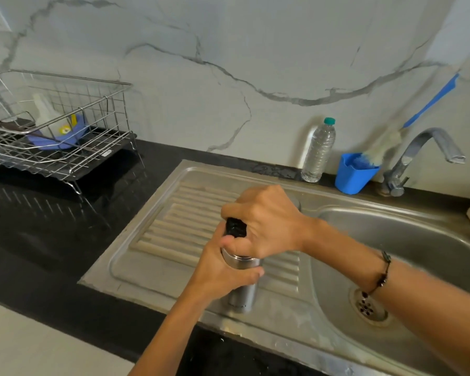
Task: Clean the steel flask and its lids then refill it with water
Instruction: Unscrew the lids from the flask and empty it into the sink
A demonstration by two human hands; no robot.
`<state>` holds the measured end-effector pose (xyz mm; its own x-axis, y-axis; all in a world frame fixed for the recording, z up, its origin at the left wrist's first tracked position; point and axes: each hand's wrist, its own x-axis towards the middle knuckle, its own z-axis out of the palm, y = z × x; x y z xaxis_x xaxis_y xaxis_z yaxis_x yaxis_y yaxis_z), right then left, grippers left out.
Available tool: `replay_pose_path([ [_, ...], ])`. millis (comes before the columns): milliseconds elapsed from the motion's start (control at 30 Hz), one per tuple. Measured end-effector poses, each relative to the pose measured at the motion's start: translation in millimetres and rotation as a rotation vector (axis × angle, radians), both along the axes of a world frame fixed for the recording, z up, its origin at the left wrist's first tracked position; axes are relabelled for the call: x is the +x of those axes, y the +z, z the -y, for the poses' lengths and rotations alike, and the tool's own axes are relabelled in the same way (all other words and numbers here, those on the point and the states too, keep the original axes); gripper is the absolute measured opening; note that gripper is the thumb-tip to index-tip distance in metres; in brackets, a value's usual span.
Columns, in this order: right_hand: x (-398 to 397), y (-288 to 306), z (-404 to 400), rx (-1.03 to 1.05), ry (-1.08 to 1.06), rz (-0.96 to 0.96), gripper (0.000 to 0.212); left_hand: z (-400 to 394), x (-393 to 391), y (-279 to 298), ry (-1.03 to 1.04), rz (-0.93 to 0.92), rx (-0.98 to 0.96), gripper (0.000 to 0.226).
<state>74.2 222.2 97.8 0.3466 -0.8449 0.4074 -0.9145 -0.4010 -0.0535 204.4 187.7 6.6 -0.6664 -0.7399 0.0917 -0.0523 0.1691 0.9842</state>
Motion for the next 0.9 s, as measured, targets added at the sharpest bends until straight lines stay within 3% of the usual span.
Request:
replay_pose_path([
  [100, -3.7, 8.3, 7.0, 0.057, 0.164, -0.051, 0.042, 1.5, 2.8, 5.5, -0.012, -0.006, 0.001, 0.067],
  [233, -6.5, 33.2, 9.7, 0.207, 0.312, -0.292, 0.044, 1.4, 4.5, 3.3, -0.026, -0.001, 0.014, 0.063],
  [367, 3.2, 55.6, -2.8, 0.201, 0.086, -0.574, 0.065, -1.1, 4.9, -0.3, -0.015, -0.001, -0.006, 0.067],
  [467, 16.3, 57.2, -9.8, 0.205, -0.136, -0.558, 0.074, -2.1, 6.4, 0.3, -0.008, -0.01, -0.012, 0.064],
  [533, 18.9, 55.5, -11.8, 0.275, -0.168, -0.486, 0.065, -2.4, 6.8, -0.4, -0.019, -0.009, 0.004, 0.061],
  [700, 10.3, 62.3, -14.6, 0.502, 0.054, -0.379, 0.027, -2.5, 5.0, 0.4, -0.007, -0.03, 0.023, 0.067],
  [800, 8.0, 64.7, -19.6, 0.553, 0.14, -0.316, 0.035, -3.0, 5.1, -1.1, 0.006, -0.019, 0.017, 0.071],
  [900, 12.8, 65.9, -24.0, 0.428, 0.004, -0.297, 0.044, -3.2, 5.9, -1.8, 0.016, -0.007, 0.014, 0.068],
])
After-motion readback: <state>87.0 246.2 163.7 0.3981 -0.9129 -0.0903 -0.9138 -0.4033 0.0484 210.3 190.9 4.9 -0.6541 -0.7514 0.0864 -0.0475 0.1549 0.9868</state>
